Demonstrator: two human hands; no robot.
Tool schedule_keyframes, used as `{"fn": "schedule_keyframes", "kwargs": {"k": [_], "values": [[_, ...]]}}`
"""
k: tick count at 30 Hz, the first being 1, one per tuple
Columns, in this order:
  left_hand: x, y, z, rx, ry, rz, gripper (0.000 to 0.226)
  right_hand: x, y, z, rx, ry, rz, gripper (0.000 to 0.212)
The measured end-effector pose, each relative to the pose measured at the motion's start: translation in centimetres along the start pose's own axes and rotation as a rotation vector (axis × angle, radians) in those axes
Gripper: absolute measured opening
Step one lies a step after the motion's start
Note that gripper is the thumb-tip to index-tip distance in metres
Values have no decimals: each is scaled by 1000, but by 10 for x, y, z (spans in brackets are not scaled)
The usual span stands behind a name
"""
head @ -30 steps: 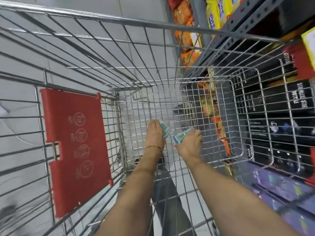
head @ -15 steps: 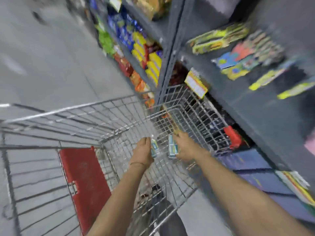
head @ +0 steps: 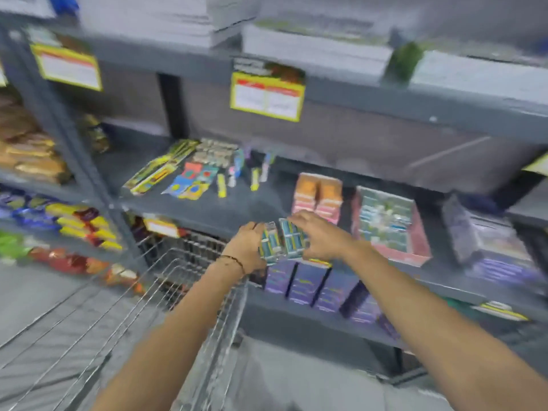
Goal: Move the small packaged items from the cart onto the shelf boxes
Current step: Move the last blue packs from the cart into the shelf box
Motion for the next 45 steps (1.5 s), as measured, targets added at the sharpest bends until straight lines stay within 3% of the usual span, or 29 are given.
{"fn": "schedule_keyframes", "kwargs": {"k": [6, 12, 19, 22, 25, 28, 30, 33, 36, 39, 45], "values": [[131, -66, 22, -135, -57, 178, 81, 113, 100, -53, 100, -7, 291, 85], [205, -117, 52, -257, -104, 197, 85, 188, 134, -51, 13, -65, 422, 68], [217, -142, 79, -412, -176, 140, 82, 206, 131, -15, -46, -175, 444, 53], [212, -142, 89, -445, -208, 157, 70, 206, 127, -6, -42, -211, 431, 47], [211, -137, 93, -393, -204, 196, 61, 204, 123, -1, -18, -206, 455, 36], [210, -132, 90, -269, -219, 207, 56, 201, 121, 0, -22, -203, 462, 44], [211, -128, 87, -204, -252, 184, 49, 200, 122, -2, -26, -210, 488, 50], [221, -117, 85, -151, -300, 105, 28, 196, 120, -6, 23, -232, 594, 39], [236, -109, 96, -162, -333, -25, 28, 192, 114, -3, 88, -244, 724, 34], [246, -106, 112, -250, -378, -173, 30, 187, 109, 2, 148, -305, 808, 44], [250, -100, 125, -340, -270, -346, 52, 182, 111, 6, 202, -383, 864, 46]]}}
Point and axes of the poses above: each hand's wrist, its own y-axis away from the middle knuckle, its own z-axis out of the palm, x = y × z, the point moved 3 cm from there along -y, towards the middle knuckle, and after that the axes turned 9 degrees about -z, right-handed, at the moved point
